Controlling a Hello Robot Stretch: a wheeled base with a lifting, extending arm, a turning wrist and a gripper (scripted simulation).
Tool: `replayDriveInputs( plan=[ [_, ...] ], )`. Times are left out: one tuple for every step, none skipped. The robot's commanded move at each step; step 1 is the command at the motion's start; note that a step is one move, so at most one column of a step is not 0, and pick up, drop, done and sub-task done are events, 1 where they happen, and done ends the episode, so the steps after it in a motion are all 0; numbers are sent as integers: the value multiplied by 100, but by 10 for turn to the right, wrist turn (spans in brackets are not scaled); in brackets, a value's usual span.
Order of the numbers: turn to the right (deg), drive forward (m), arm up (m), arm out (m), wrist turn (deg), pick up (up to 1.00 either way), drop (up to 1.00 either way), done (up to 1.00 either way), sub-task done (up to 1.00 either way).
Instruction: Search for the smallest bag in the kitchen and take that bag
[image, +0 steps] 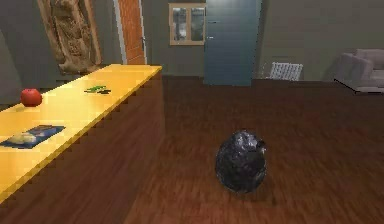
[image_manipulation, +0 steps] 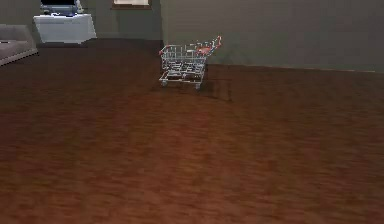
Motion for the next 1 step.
replayDriveInputs(
  plan=[
    [0,100,0,0,0,0,0,0,0]
  ],
)
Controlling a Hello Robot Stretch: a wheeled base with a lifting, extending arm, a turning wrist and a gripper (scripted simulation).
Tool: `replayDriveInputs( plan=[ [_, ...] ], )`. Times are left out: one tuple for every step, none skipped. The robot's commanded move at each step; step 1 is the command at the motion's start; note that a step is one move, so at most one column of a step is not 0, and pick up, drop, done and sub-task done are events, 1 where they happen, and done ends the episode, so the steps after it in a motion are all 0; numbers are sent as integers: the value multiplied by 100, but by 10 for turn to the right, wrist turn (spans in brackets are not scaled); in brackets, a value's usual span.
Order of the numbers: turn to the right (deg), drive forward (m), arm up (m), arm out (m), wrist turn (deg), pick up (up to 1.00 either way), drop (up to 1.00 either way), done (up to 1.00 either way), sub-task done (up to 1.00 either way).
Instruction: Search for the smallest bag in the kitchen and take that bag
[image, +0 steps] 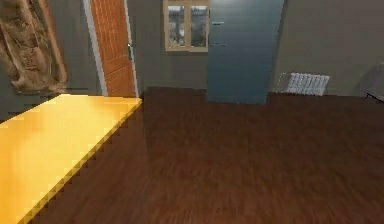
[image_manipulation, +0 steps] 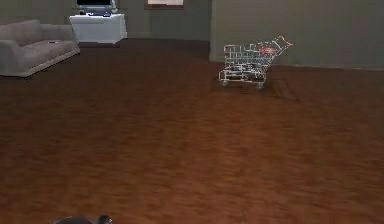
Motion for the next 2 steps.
replayDriveInputs(
  plan=[
    [-30,0,0,0,0,0,0,0,0],
    [450,0,0,0,0,0,0,0,0]
  ],
)
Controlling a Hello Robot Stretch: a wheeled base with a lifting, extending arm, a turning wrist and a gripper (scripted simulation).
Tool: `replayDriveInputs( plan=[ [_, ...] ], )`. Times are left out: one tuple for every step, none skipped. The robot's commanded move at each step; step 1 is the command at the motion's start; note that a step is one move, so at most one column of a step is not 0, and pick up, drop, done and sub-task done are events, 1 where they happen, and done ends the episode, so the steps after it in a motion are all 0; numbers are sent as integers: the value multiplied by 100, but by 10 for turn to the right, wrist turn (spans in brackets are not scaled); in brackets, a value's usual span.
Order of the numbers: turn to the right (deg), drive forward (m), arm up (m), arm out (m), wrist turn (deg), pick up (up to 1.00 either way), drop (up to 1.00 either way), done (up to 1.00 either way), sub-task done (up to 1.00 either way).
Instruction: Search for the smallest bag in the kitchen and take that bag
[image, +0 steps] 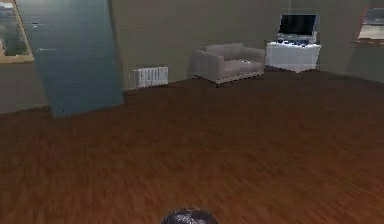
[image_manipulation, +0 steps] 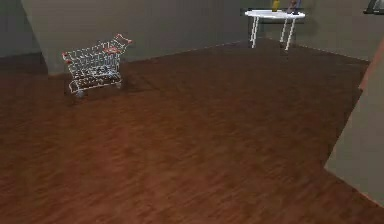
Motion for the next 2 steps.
replayDriveInputs(
  plan=[
    [450,0,0,0,0,0,0,0,0],
    [450,0,0,0,0,0,0,0,0]
  ],
)
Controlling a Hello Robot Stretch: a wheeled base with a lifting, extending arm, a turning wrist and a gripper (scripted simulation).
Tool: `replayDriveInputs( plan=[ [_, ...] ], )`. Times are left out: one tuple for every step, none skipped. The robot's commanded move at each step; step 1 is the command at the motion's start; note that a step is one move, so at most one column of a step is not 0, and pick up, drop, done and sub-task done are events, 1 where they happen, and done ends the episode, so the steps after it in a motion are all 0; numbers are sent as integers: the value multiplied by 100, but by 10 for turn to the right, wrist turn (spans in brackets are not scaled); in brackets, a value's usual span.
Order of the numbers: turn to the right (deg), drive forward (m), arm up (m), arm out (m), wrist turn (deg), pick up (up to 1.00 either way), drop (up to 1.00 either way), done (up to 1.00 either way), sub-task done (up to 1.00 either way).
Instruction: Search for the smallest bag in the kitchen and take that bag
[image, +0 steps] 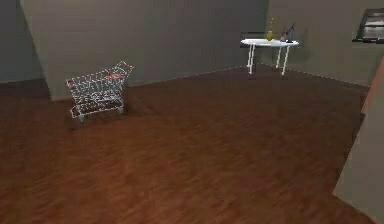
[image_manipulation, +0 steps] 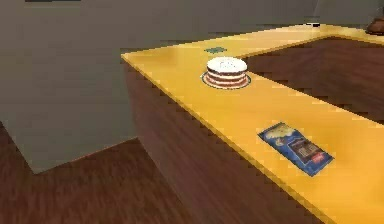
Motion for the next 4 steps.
replayDriveInputs(
  plan=[
    [180,0,0,0,0,0,0,0,0],
    [0,20,0,0,0,0,0,0,0],
    [-450,0,0,0,0,0,0,0,0],
    [-240,0,0,0,0,0,0,0,0]
  ],
)
